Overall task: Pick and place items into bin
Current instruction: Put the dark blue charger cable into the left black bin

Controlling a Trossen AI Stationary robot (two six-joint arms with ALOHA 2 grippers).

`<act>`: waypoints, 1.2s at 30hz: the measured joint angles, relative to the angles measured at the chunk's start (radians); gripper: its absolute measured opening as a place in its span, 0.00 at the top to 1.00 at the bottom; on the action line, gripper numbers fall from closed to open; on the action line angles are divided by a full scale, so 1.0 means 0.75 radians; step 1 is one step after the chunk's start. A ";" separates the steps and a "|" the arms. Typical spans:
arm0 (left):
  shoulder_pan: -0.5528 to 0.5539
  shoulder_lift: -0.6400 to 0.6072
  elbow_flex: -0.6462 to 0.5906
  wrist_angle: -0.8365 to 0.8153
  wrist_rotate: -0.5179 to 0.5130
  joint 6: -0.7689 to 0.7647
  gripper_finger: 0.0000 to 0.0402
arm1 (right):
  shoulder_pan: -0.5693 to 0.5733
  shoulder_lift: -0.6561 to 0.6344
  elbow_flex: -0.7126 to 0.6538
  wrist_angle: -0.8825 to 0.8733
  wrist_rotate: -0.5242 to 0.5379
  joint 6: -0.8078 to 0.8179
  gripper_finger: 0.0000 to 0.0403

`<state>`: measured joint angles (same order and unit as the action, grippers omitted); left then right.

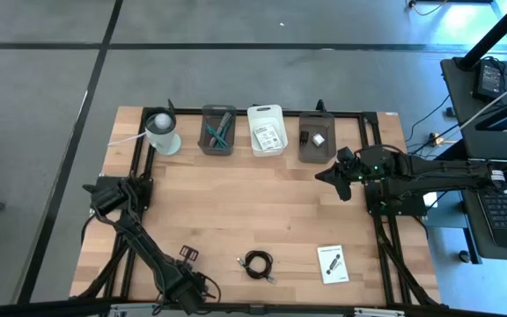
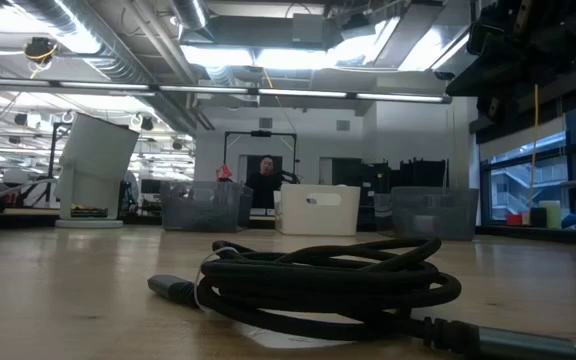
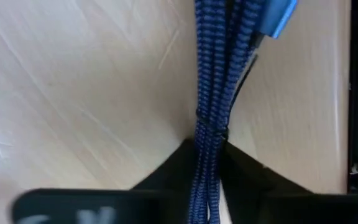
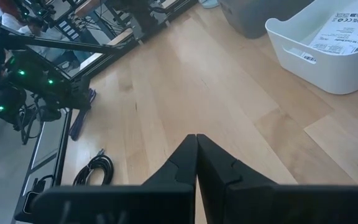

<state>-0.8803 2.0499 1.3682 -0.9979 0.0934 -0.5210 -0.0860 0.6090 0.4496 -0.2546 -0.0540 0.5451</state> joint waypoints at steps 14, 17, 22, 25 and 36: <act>0.076 -0.166 -0.009 0.000 -0.181 -0.212 0.94 | 0.000 0.000 0.001 0.000 0.001 -0.008 0.97; 0.126 -0.265 -0.010 -0.009 -0.287 -0.230 0.94 | 0.000 0.000 0.001 0.000 0.001 -0.010 0.97; 0.273 -0.472 -0.008 -0.009 -0.636 -0.164 0.94 | 0.000 0.000 0.001 0.000 0.001 -0.007 0.97; 0.408 -0.594 -0.008 -0.008 -0.803 -0.152 0.94 | 0.000 0.000 0.001 0.000 0.001 -0.007 0.97; 1.206 -0.775 -0.007 0.226 -0.725 -0.140 0.94 | 0.000 0.000 0.001 0.006 0.037 0.002 0.97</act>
<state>0.0239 1.4685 1.3628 -0.8287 -0.4503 -0.6258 -0.0861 0.6087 0.4503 -0.2501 -0.0260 0.5465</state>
